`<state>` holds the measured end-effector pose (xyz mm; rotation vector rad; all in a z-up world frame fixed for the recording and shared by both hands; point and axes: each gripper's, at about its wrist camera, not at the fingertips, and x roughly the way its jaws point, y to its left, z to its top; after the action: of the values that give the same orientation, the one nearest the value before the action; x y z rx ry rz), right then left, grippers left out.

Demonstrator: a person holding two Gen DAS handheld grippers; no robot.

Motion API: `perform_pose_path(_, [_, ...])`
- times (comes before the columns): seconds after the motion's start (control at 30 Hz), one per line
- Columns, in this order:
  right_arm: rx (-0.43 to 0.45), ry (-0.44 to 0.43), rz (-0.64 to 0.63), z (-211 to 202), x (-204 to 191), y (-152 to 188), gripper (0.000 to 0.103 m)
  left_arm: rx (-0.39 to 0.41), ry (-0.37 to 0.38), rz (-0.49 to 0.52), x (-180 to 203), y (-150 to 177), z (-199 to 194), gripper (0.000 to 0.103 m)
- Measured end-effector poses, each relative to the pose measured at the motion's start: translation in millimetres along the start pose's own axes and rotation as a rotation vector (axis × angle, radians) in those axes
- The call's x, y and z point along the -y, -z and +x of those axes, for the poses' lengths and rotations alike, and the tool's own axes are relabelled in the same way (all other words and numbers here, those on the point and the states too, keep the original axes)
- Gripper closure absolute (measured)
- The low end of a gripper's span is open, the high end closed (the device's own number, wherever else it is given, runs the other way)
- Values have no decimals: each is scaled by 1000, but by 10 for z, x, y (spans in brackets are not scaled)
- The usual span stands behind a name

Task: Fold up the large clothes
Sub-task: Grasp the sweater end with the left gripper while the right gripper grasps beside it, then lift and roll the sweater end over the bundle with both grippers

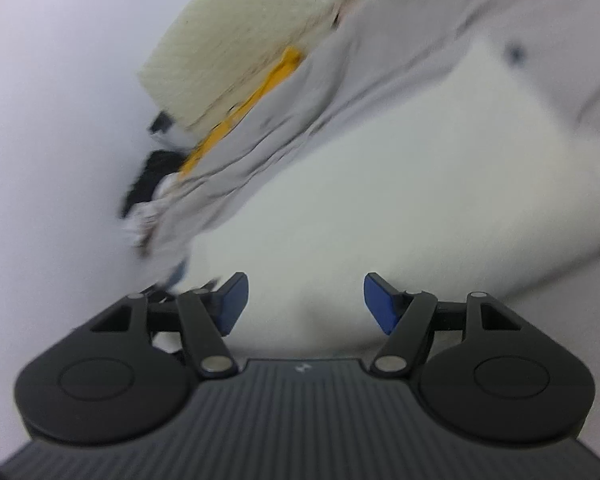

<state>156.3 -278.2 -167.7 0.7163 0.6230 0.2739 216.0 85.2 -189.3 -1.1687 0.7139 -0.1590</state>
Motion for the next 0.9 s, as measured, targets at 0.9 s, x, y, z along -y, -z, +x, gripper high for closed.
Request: perform_pose_path(0.9, [257, -15, 649, 103, 1091, -68, 2, 15, 36, 0, -130, -1, -227, 62])
